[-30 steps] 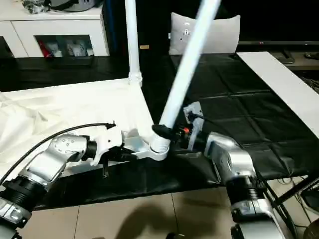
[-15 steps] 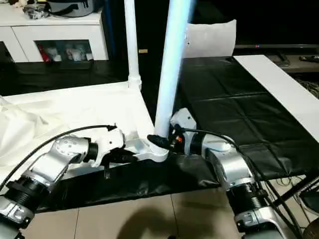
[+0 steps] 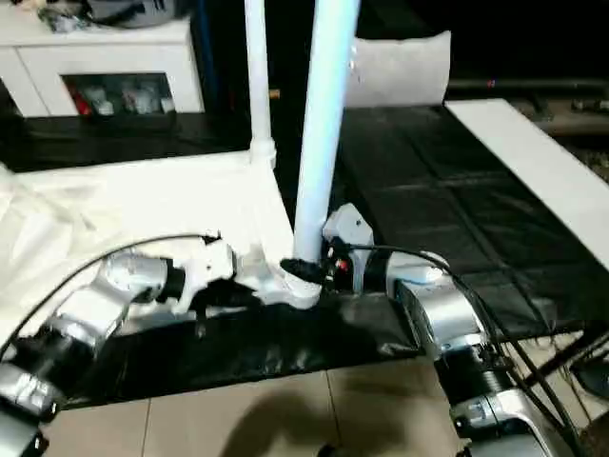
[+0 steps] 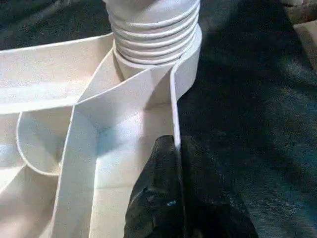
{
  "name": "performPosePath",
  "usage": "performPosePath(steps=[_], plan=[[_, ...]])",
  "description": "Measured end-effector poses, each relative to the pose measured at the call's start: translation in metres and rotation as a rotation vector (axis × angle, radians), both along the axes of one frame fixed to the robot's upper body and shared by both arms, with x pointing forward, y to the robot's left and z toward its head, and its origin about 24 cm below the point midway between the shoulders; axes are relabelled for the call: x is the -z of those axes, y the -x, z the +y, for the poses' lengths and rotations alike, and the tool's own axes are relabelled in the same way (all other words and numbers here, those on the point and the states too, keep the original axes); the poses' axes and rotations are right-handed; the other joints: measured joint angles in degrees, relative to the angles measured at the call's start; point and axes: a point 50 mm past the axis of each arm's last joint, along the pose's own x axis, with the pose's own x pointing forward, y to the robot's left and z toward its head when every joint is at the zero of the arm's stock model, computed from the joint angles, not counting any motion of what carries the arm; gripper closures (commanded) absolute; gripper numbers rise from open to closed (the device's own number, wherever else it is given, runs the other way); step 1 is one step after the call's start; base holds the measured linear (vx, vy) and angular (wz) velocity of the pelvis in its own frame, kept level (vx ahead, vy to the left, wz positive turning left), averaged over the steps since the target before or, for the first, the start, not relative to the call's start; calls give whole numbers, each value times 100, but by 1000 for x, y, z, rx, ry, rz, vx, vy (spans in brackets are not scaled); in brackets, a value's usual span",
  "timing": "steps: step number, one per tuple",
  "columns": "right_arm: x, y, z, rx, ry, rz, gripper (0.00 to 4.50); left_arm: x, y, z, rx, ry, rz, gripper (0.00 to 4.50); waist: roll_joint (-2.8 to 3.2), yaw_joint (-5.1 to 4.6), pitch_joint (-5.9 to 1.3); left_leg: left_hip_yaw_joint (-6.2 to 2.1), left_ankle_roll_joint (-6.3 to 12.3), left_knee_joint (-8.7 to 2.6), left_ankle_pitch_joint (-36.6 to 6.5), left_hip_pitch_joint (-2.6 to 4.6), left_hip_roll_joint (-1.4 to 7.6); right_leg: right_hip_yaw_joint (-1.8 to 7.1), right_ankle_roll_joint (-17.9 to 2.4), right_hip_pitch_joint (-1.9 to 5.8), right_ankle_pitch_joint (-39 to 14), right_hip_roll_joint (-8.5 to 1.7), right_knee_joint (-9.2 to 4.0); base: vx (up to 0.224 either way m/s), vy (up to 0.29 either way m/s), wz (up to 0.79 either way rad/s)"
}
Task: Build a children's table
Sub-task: Insert table leg to table base
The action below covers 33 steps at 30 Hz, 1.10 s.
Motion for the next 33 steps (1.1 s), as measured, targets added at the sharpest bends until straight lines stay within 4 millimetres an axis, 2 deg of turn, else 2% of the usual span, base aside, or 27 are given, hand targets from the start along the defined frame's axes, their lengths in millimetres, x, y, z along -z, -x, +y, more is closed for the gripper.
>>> performPosePath(steps=[1, 3, 5, 7, 8, 9, 10, 11, 12, 13, 14, 15, 16, 17, 18, 19, 20, 21, 23, 24, 26, 28, 33], plan=[[0, 0, 1, 6, -6, -2, 262, -1, -1, 1, -4, 0, 0, 450, 7, -8, 14, -12, 0, -6, 0, -22, 2, 5, 1, -1, -4, 0, 7, 0, 0, 0], [-1, -1, 2, 23, -19, -2, 262, -2, -1, 1, -15, 2, 7, 450, -8, -4, 34, -17, -1, -13, -1, -17, 2, 32, 2, -17, -51, 2, 68, 0, 0, 0], [-1, -3, 6, 49, -30, -3, 262, -2, -1, 3, -42, 6, 17, 450, -28, -6, 46, -11, -22, -32, -13, 33, -8, 23, -3, -22, -55, 1, 65, 0, 0, 0], [-2, -6, 11, 96, -49, -3, 262, -4, -1, 4, -88, 12, 19, 450, 4, -43, 72, -28, -26, -43, -16, 9, 12, -83, -4, -7, -59, 3, 2, 0, 0, 0], [-3, -7, 12, 111, -50, -6, 262, -5, -2, 4, -101, 13, 17, 450, 33, -51, 95, -74, -27, -39, -16, -26, 30, -115, 10, -1, -114, 1, 26, 0, 0, 0], [-4, -9, 13, 143, -61, -7, 262, -6, -2, 3, -126, 16, 17, 450, 3, 8, 130, -42, -29, -40, -15, -19, 32, 122, 63, -120, -396, 38, 400, -44, -68, 8], [-2, -10, 14, 165, -66, 1, 262, -6, -1, 1, -141, 18, 18, 450, -137, 42, 149, 52, -30, -30, -15, 67, -36, 396, 46, -204, -492, 68, 621, -44, -68, 8], [-2, -12, 16, 191, -75, 14, 262, -5, 1, -1, -163, 25, 19, 450, -304, 26, 154, 108, -33, -10, -14, 158, -120, 573, 2, -242, -458, 71, 762, 51, -94, 24], [-1, -16, 20, 232, -86, 31, 262, -2, 5, -4, -212, 33, 17, 450, -343, 31, 142, 156, 16, 206, -141, 210, -138, 564, -10, -287, -462, 101, 775, 93, -6, -24], [-6, -24, 26, 280, -96, 29, 262, -4, 7, -6, -250, 46, 5, 450, -229, 56, 133, 130, 128, 405, -355, 196, -184, 406, -23, -290, -473, 78, 730, 93, -6, -24], [-8, -29, 30, 320, -107, 29, 262, -7, 7, -10, -274, 55, 3, 450, -109, 12, 156, 21, 123, 366, -418, 126, -208, 183, -16, -256, -477, 31, 578, 96, 106, -58], [-9, -31, 29, 358, -115, 31, 262, -7, 8, -16, -288, 70, 5, 450, -7, -18, 140, -50, 109, 293, -413, 77, -140, 29, -2, -210, -482, 34, 400, 65, 85, -18], [-10, -35, 29, 390, -115, 32, 262, -8, 9, -22, -314, 72, 0, 450, 6, -21, 140, -77, 85, 204, -399, 56, -105, 17, 72, -198, -533, 54, 339, 65, 85, -18], [-9, -37, 29, 410, -110, 39, 262, -8, 10, -27, -336, 69, 0, 450, -11, -29, 140, -49, 70, 200, -389, 68, -109, 96, 68, -201, -533, 61, 390, 0, 0, 0], [-6, -37, 30, 429, -104, 49, 262, -6, 13, -32, -354, 66, 3, 450, -140, -19, 141, 80, 61, 196, -384, 165, -174, 308, -41, -213, -393, 52, 444, 36, 1, 24], [-4, -37, 29, 444, -95, 54, 262, -4, 14, -36, -363, 68, 3, 450, -162, -3, 142, 96, 63, 192, -385, 234, -248, 380, -38, -213, -319, 45, 453, 36, 1, 24], [-2, -38, 27, 462, -89, 64, 262, -3, 15, -42, -365, 71, 1, 450, -176, 9, 159, 117, 66, 166, -386, 276, -284, 367, -30, -219, -323, 38, 416, 0, 0, 0], [-3, -39, 28, 474, -83, 67, 262, -4, 15, -44, -367, 76, -10, 450, -100, 48, 151, 81, 68, 125, -385, 229, -275, 300, -15, -165, -332, 28, 331, 66, 57, -10], [-4, -40, 28, 480, -80, 61, 262, -6, 15, -46, -364, 75, -21, 450, -68, 14, 143, 23, 69, 39, -385, 169, -231, 210, 14, -135, -350, 45, 143, 67, 45, -4], [-4, -40, 29, 482, -74, 57, 262, -6, 14, -45, -368, 64, -32, 450, -67, 4, 138, 46, 83, 0, -374, 160, -219, 204, 14, -120, -350, 45, 86, 0, 0, 0], [-4, -40, 29, 486, -71, 52, 262, -6, 14, -44, -372, 51, -42, 450, -71, 2, 138, 77, 118, 2, -348, 161, -221, 246, 9, -123, -347, 44, 103, 0, 0, 0], [-5, -40, 30, 486, -71, 48, 262, -7, 14, -43, -370, 49, -47, 450, -86, -4, 144, 88, 128, 0, -328, 171, -262, 349, 7, -146, -345, 48, 157, 0, 0, 0], [-5, -37, 30, 478, -78, 33, 262, -9, 15, -40, -361, 51, -65, 450, -99, 9, 149, 119, 134, -13, -305, 163, -290, 451, -10, -219, -335, 54, 250, 0, 0, 0]])
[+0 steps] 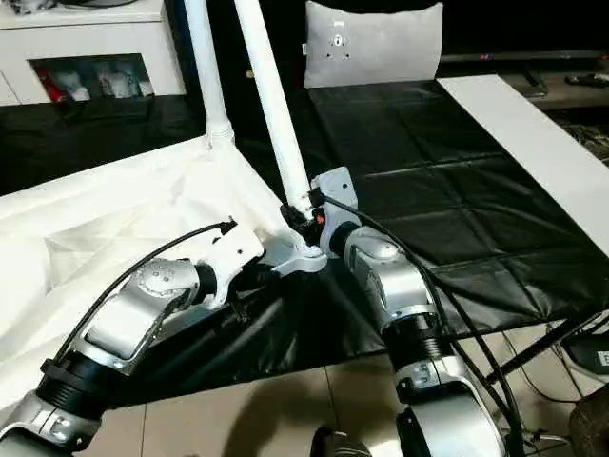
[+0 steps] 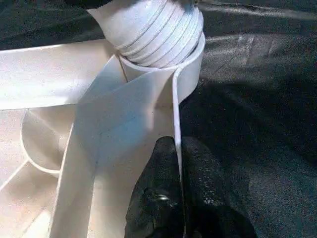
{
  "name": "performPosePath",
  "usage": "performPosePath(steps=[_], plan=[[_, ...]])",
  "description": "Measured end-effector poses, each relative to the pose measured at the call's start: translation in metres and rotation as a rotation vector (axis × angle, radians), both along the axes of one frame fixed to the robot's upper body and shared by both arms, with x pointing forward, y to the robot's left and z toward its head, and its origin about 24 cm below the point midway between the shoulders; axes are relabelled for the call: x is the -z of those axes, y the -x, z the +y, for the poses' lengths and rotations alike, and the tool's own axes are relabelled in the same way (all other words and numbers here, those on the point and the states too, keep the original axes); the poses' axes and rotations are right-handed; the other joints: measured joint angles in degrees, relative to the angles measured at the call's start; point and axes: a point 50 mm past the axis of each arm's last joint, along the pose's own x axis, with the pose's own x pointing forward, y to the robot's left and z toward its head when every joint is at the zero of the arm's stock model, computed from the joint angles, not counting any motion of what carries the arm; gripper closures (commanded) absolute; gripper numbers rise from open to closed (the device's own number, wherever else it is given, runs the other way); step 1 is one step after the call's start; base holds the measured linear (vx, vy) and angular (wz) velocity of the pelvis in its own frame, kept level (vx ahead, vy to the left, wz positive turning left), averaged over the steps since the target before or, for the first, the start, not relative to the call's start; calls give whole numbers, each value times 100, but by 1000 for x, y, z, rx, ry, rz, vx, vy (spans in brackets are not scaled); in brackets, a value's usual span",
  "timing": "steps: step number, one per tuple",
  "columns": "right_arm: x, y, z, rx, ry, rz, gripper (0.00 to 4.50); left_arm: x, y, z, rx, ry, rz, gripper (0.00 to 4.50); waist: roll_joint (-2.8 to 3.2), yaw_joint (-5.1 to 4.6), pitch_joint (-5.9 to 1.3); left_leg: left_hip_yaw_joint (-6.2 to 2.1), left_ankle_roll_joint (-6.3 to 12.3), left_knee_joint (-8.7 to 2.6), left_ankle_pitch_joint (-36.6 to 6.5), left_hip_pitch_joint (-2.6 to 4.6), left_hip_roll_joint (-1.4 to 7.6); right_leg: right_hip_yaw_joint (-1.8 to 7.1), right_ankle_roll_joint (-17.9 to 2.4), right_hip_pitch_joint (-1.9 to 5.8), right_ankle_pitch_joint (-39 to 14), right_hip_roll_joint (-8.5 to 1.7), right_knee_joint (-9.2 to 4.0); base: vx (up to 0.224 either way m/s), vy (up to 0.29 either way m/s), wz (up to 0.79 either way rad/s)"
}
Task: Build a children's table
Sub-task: Insert table leg to table base
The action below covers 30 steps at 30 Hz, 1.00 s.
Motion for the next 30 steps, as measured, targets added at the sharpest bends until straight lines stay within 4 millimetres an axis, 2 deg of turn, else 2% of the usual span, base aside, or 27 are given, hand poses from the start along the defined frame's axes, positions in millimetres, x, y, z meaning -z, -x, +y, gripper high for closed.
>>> performPosePath(steps=[9, 26, 30], plan=[[-2, 5, 1, -23, 9, -31, 262, -2, 1, 4, 20, 6, -12, 450, -5, 37, 6, 10, -23, -116, 64, 2, 7, 5, -35, -42, 22, 13, 17, 0, 0, 0], [-2, 9, -3, -52, 2, -61, 262, -1, 1, 4, 34, 8, -22, 450, 9, 57, -4, 12, -17, -130, 72, 3, 8, 4, -44, -43, 29, 14, 21, 0, 0, 0], [-3, 16, -14, -27, -182, -63, 262, -1, 1, 6, 53, -3, -45, 450, 14, 91, -8, 18, -8, -125, 82, 5, 11, 10, -50, -51, 37, 13, 52, 0, 0, 0]])
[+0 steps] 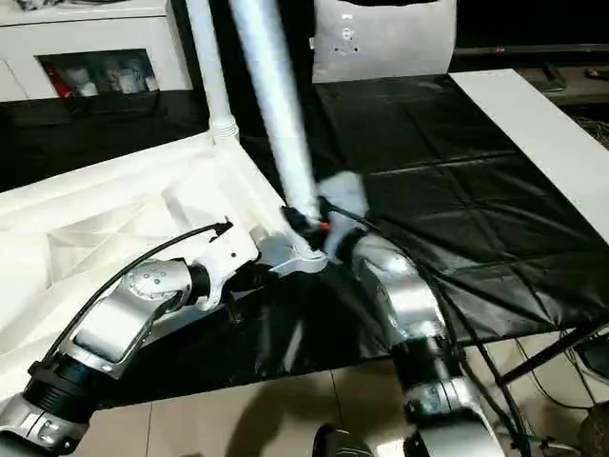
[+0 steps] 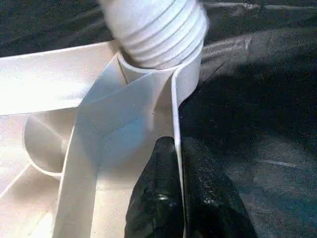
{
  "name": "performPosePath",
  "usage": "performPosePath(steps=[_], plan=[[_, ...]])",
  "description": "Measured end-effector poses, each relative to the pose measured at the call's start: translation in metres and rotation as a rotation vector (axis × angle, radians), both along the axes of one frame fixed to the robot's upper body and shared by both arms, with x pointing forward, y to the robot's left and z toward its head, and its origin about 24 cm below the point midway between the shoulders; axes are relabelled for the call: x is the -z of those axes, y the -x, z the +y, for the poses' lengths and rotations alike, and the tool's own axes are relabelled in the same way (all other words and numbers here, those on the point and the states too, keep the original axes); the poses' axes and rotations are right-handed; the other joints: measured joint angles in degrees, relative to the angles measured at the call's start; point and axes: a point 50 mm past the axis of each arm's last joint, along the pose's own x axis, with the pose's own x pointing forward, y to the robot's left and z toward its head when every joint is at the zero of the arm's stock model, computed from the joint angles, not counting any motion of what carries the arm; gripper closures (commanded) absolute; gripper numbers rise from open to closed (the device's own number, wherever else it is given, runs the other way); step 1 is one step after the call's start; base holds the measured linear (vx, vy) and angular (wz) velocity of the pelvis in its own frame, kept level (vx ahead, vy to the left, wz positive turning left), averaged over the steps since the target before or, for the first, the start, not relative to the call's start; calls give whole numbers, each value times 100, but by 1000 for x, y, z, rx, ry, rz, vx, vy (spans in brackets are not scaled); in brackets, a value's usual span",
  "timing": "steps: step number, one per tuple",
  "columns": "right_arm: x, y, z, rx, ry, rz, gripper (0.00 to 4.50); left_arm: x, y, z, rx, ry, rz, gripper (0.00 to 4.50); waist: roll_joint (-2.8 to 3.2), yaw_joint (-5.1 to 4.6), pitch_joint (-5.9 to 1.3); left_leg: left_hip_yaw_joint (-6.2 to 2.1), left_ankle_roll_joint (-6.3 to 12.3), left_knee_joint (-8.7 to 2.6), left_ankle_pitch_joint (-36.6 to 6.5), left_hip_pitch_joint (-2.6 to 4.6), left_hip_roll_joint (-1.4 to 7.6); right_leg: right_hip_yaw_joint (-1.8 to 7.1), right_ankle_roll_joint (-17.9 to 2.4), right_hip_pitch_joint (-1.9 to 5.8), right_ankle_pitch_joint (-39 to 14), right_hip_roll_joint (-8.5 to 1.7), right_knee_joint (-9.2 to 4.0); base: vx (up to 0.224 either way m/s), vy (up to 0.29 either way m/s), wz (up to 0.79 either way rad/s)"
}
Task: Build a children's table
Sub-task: Insert table leg to table base
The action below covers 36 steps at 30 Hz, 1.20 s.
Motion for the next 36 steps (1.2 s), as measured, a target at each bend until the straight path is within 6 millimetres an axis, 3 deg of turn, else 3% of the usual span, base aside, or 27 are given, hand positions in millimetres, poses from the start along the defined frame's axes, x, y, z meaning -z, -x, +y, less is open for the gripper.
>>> performPosePath(steps=[9, 10, 12, 14, 16, 19, 24, 30, 36], plan=[[-1, 9, -19, -52, -132, -23, 262, -1, -3, 7, 56, -33, -69, 450, 9, 85, -6, 27, 38, -8, 49, -4, 11, -4, -19, -18, 78, 2, 36, 0, 0, 0], [-2, 10, -23, -48, -141, -27, 262, -1, -4, 7, 56, -32, -75, 406, 11, 90, -8, 30, 33, -6, 52, -5, 12, -3, -19, -19, 79, 2, 42, 0, 0, 0], [-4, 12, -32, -28, -143, -32, 262, -2, -6, 10, 29, 1, -75, 395, 10, 92, -9, 44, 32, -5, 52, -14, 12, 3, -22, -29, 85, 1, 45, 0, 0, 0], [-3, 16, -41, -4, -136, -28, 262, -7, -8, 12, -20, 111, -73, 391, -44, 107, -19, 55, 31, 6, 52, -56, 11, 12, -43, -77, 121, 0, 61, 0, 0, 0], [2, 20, -46, 19, -124, -7, 262, -15, -9, 12, -41, 192, -97, 363, -119, 136, -50, 52, 31, 47, 51, -148, 14, 21, -76, -182, 126, -1, 125, 0, 0, 0], [3, 26, -48, 49, -114, 6, 262, -25, -5, 13, -85, 324, -146, 349, -148, 183, -55, 56, 35, 80, 49, -220, 21, 24, -84, -254, 120, -1, 158, 0, 0, 0], [-8, 34, -46, 106, -73, -34, 262, -34, 2, 29, -341, 549, -243, 349, -157, 209, -50, 67, 43, 125, 45, -228, 34, 20, -75, -254, 121, 3, 160, 0, 0, 0], [-4, 47, -26, 117, 4, -16, 262, -36, 25, 65, -721, 562, -423, 349, -258, 234, -45, 65, -11, 130, 75, -222, 98, 16, -64, -224, 127, 70, 111, 0, 0, 0], [0, 52, -6, 65, 13, -11, 262, -15, 47, 78, -881, 488, -406, 349, -413, 263, -71, 52, -34, 129, 87, -214, 104, 15, -57, -204, 131, 79, 96, 0, 0, 0]])
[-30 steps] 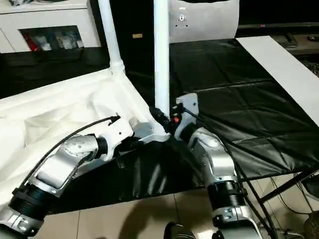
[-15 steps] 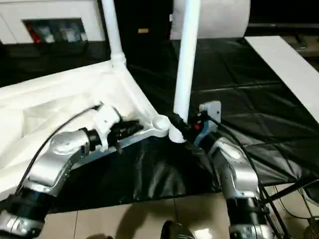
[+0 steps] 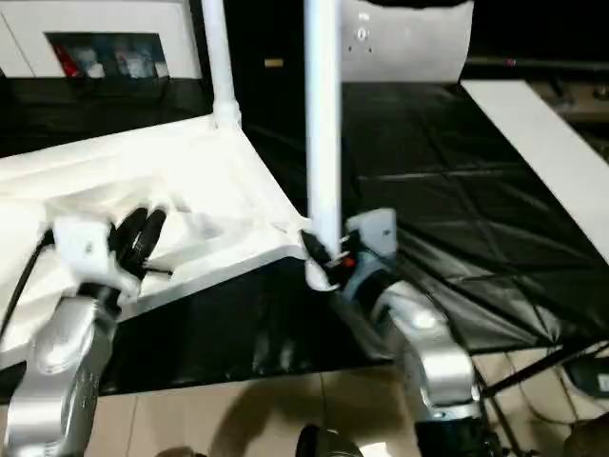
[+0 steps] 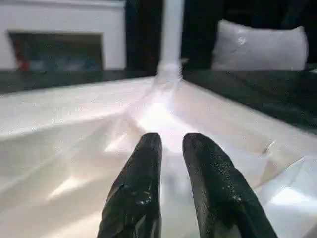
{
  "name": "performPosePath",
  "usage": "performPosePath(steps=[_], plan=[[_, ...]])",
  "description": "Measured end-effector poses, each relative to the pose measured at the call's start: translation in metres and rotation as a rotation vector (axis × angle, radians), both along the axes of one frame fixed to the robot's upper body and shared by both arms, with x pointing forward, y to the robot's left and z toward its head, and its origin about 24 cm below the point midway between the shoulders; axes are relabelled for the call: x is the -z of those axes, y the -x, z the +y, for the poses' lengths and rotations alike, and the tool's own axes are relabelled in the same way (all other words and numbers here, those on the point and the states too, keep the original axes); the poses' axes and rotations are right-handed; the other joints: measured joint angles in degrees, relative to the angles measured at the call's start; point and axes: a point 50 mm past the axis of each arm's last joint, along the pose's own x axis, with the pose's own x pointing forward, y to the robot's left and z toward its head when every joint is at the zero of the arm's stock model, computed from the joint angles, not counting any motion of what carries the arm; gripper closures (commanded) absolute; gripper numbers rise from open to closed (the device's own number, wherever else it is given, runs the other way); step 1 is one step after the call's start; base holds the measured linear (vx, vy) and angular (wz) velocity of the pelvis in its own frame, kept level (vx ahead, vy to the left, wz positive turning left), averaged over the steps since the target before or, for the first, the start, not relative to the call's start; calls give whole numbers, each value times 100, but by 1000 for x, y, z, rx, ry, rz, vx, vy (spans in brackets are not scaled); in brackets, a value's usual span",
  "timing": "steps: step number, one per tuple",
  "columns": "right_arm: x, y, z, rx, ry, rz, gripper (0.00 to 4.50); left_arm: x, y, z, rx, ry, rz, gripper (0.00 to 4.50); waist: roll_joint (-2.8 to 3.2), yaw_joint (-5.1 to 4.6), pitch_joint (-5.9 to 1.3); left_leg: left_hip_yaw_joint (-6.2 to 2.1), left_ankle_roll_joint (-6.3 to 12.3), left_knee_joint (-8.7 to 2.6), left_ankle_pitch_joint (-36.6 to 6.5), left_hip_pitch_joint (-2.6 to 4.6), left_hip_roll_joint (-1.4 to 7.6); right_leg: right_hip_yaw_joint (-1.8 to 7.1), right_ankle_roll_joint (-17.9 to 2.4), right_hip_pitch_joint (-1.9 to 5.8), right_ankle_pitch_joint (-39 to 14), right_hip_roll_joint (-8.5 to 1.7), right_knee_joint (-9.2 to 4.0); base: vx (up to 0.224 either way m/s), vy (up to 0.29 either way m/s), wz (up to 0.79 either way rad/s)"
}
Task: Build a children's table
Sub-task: Insert table leg to table base
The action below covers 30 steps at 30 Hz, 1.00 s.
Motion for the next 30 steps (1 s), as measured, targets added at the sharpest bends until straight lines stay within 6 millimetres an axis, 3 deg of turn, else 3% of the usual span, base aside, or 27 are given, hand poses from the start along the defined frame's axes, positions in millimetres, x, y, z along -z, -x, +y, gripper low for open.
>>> performPosePath(steps=[4, 10, 30], plan=[[-6, -5, 0, -2, 20, -24, 262, -3, 1, 0, -23, -11, -15, 349, -75, 22, 3, 0, -2, -1, 1, 18, 4, 1, 17, 45, 10, 0, -37, 0, 0, 0], [-6, -5, -1, 2, 32, -26, 262, -4, 1, 0, -33, -16, -23, 349, -138, 23, -9, 3, -2, -7, -2, 12, -1, 14, 18, 49, 67, -1, -59, 0, 0, 0], [-6, -5, -1, 2, 33, -26, 262, -4, 1, 0, -33, -19, -23, 349, -144, 75, -13, 2, -7, -12, 3, 15, 5, 13, 3, 47, 78, 10, -56, 0, 0, 0]])
